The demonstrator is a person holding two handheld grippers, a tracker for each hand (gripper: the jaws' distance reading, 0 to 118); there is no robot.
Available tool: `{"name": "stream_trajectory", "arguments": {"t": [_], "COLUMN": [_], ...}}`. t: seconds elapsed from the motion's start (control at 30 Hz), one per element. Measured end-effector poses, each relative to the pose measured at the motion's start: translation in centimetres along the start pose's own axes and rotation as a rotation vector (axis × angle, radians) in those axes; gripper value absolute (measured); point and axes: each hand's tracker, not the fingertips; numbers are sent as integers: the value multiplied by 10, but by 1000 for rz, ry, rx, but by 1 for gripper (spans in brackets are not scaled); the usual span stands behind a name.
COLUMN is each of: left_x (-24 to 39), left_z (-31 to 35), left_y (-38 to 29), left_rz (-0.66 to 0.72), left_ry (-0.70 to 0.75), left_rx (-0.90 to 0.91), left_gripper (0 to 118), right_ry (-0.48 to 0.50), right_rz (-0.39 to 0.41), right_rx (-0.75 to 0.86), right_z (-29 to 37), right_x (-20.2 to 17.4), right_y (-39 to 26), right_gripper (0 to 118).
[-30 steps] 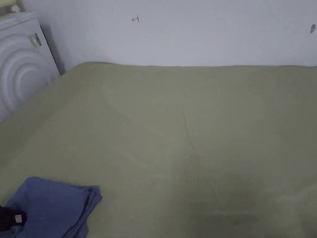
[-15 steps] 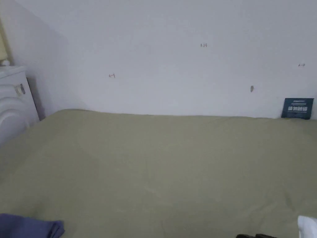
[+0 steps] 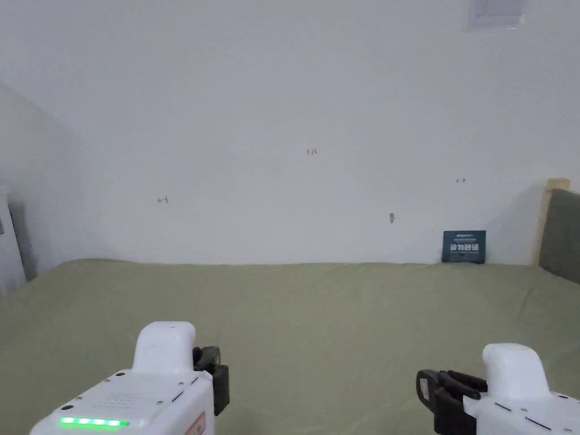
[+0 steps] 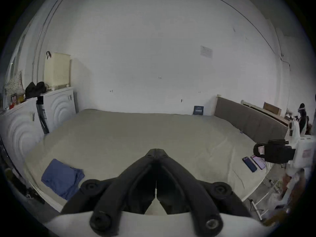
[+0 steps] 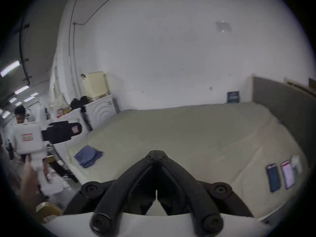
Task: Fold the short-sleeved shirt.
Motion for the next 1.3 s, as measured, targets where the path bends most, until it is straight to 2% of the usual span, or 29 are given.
{"name": "stream_trajectory", "arguments": {"t": [0.13, 0.27, 0.4, 0.5, 0.53, 0.6, 0.63, 0.7, 0.77, 0.8, 0.83, 0.9, 1.03, 1.13, 1.3], "left_x": [41, 59, 63, 65, 64, 60, 59, 57, 56, 55, 55, 54, 49, 50, 50], "left_z": [-8, -20, -21, -21, -20, -17, -15, -8, -3, -1, -2, -2, -1, 0, 1], "left_y": [10, 10, 1, 0, 2, 5, 5, 6, 9, 10, 11, 12, 12, 14, 19], "left_rz": [-137, -160, -120, -127, -141, -135, -124, -98, -92, -87, -91, -100, -62, -83, -74], "left_ry": [130, 160, 138, 118, 116, 105, 103, 168, 221, 245, 255, 259, 219, 224, 217], "left_rx": [41, 81, 88, 75, 60, 70, 79, 154, 187, 199, 187, 179, 188, 189, 194], "left_gripper": [0, 0, 0, 3, 23, 91, 100, 102, 108, 115, 117, 117, 117, 117, 117], "right_ry": [-244, -399, -406, -443, -492, -577, -559, -484, -465, -443, -446, -444, -424, -402, -379], "right_rz": [109, 154, 140, 182, 203, 277, 269, 243, 181, 186, 206, 221, 197, 196, 155], "right_rx": [56, 162, 161, 163, 168, 197, 228, 300, 343, 353, 333, 315, 333, 313, 334], "right_z": [-5, -13, -13, -13, -14, -15, -16, -6, 1, 4, 4, 5, 11, 13, 18], "right_x": [-11, -17, -22, -28, -31, -38, -38, -36, -37, -37, -40, -43, -46, -47, -44], "right_y": [22, 29, 24, 21, 22, 23, 22, 20, 20, 21, 23, 29, 33, 35, 38], "right_gripper": [0, 0, 0, 1, 4, 71, 87, 86, 86, 86, 86, 86, 86, 86, 86]}}
